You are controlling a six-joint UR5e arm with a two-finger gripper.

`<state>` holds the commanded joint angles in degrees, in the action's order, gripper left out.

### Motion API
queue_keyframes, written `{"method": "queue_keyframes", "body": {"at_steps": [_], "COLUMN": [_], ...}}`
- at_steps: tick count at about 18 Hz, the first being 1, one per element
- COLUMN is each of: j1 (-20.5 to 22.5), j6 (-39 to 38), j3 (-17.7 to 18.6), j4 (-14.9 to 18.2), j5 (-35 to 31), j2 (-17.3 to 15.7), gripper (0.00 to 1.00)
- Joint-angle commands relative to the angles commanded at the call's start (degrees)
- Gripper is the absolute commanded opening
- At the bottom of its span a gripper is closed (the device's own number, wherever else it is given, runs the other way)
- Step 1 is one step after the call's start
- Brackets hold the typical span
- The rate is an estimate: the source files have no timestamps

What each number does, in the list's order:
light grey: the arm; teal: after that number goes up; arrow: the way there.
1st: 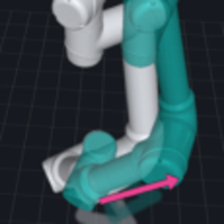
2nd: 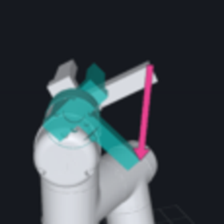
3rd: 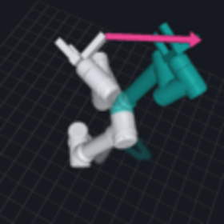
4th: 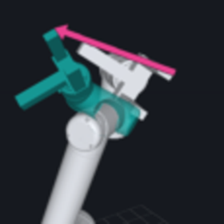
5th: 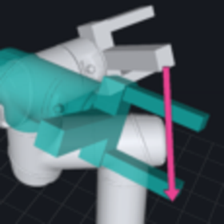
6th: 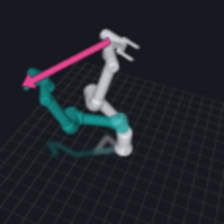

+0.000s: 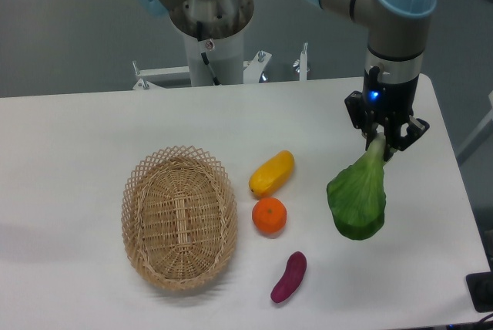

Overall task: Pick up the green vegetable from the table
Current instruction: 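Hold the bok choy raised above the table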

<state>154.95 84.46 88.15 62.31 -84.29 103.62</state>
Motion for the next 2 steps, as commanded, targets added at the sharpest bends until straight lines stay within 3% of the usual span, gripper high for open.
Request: {"method": "queue_keyframes", "body": {"at_steps": [2], "j1": [0.0], "j6": [0.0], "j3": [-0.1], "j4": [0.0], "j5": [0.0], "j2": [0.0], "gripper": [0.28]}}
